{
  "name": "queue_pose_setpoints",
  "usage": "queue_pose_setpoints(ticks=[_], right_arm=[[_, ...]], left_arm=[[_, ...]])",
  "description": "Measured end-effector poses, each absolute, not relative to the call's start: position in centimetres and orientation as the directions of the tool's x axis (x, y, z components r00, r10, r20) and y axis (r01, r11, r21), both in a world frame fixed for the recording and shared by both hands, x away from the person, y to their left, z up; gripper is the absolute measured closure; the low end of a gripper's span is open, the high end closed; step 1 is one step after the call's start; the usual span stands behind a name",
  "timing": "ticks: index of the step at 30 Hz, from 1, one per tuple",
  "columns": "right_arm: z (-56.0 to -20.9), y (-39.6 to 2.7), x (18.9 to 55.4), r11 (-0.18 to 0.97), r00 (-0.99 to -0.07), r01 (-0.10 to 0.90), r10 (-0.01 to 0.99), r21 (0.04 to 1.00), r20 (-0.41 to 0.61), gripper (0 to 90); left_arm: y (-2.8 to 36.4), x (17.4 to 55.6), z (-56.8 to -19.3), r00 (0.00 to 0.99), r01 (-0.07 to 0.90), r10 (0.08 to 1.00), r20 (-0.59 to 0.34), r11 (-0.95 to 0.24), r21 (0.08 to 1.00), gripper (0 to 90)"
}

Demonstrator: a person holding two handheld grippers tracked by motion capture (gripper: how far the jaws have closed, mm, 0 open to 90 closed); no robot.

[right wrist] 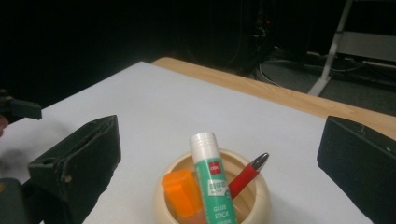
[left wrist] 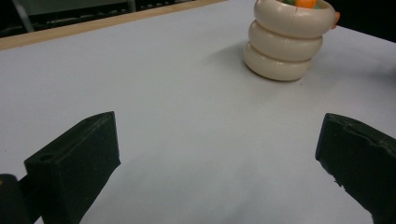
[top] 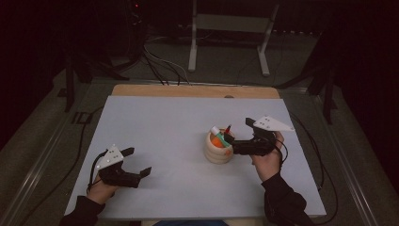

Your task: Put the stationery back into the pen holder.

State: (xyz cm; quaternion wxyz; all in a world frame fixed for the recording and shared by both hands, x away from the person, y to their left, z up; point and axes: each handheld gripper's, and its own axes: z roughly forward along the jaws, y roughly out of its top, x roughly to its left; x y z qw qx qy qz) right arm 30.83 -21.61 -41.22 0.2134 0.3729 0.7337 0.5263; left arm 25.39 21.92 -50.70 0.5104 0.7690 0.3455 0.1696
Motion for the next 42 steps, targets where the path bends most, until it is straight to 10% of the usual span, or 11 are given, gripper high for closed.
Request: queue_pose_setpoints(ticks=[42], right_arm=[[-48.7, -30.6, 27.9, 0.16, -0.602, 0.415, 0.786, 0.896, 0.139, 0.0]], left_arm=[[21.9, 25.1, -50.5, 0.748, 0.32, 0.658, -0.09, -0.237, 0.917, 0.2]])
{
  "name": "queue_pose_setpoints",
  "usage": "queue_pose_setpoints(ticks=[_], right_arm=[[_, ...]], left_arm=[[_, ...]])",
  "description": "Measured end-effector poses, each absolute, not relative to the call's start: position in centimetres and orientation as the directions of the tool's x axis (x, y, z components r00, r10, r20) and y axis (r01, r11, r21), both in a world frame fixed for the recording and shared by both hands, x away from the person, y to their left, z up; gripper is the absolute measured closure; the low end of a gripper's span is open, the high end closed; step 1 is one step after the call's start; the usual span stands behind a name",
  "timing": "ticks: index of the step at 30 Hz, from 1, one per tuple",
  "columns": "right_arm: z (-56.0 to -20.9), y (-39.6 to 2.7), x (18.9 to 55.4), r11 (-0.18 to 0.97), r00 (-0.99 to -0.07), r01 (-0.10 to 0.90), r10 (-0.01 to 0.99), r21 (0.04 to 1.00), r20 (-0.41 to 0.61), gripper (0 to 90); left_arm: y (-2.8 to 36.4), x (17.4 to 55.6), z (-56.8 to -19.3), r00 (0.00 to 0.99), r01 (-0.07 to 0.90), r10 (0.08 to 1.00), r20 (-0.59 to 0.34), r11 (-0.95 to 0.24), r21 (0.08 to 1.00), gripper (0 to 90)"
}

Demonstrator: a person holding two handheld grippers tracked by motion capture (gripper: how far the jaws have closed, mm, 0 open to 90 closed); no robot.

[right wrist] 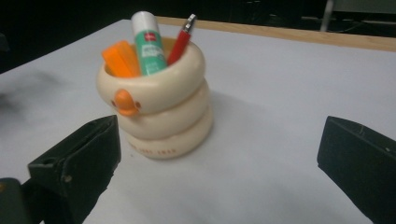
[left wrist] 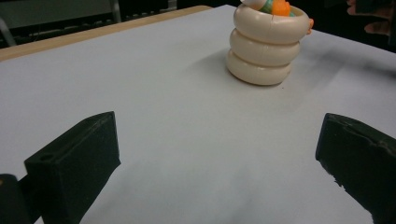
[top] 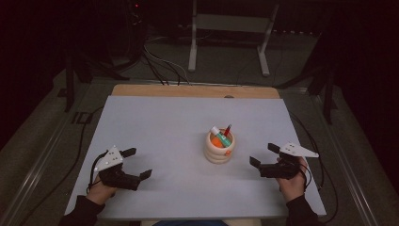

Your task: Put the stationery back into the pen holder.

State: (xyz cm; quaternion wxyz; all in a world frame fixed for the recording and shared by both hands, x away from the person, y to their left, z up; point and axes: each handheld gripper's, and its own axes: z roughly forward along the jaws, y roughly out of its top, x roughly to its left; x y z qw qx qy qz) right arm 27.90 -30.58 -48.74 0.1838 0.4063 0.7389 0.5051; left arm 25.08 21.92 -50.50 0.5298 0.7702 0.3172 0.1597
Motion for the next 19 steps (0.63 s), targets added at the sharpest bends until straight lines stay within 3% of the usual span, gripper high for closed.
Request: queue_pose_setpoints(ticks=[9, 19], right_arm=[[-49.6, -32.6, 26.8, 0.166, -0.549, 0.445, 0.827, 0.88, 0.122, 0.0], [-50.1, -32.8, 27.4, 0.162, -0.554, 0.466, 0.82, 0.87, 0.144, 0.0]], left_arm=[[21.9, 24.9, -50.5, 0.749, 0.317, 0.656, -0.089, -0.238, 0.918, 0.2], [21.9, 25.0, -50.5, 0.753, 0.316, 0.652, -0.091, -0.236, 0.919, 0.2]])
